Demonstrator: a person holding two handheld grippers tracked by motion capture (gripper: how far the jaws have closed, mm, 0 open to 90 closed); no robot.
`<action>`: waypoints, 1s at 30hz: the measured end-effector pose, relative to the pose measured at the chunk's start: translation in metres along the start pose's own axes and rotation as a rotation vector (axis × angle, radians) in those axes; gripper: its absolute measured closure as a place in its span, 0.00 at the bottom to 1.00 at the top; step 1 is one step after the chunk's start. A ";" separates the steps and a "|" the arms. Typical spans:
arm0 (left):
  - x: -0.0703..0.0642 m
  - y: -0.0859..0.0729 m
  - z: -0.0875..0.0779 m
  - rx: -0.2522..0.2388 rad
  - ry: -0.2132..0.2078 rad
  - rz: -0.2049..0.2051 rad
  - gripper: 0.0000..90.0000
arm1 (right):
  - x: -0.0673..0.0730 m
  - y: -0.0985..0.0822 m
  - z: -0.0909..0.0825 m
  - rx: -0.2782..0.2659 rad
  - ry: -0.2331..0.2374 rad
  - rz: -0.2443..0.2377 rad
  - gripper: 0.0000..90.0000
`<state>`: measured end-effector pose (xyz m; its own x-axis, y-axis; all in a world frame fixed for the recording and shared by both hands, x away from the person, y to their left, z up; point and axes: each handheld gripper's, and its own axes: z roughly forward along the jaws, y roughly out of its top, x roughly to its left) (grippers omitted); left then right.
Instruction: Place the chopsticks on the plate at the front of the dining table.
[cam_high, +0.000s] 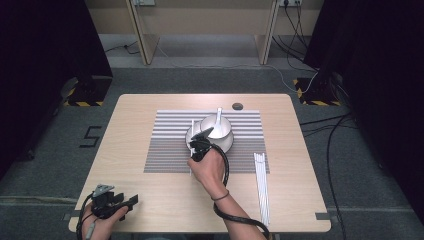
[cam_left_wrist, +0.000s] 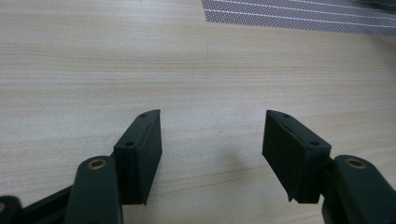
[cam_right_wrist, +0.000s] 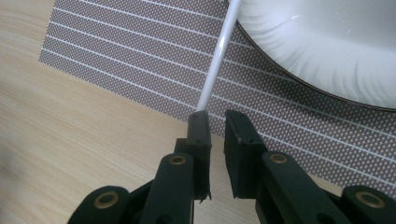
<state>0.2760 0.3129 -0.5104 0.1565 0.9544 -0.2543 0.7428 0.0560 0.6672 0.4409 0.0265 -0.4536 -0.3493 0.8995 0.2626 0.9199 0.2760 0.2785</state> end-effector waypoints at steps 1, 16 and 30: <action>0.000 0.000 0.000 0.000 0.000 0.000 0.42 | 0.001 0.000 0.000 0.003 0.004 0.006 0.89; 0.000 0.000 0.000 -0.001 -0.002 -0.001 0.42 | 0.002 0.001 -0.003 -0.016 0.011 -0.010 0.88; -0.001 0.000 0.000 0.001 0.001 0.001 0.42 | -0.054 -0.014 -0.046 -0.047 -0.050 0.069 0.84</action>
<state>0.2759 0.3120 -0.5104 0.1564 0.9547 -0.2531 0.7432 0.0550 0.6668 0.4385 -0.0414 -0.4289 -0.2745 0.9321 0.2362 0.9319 0.1973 0.3044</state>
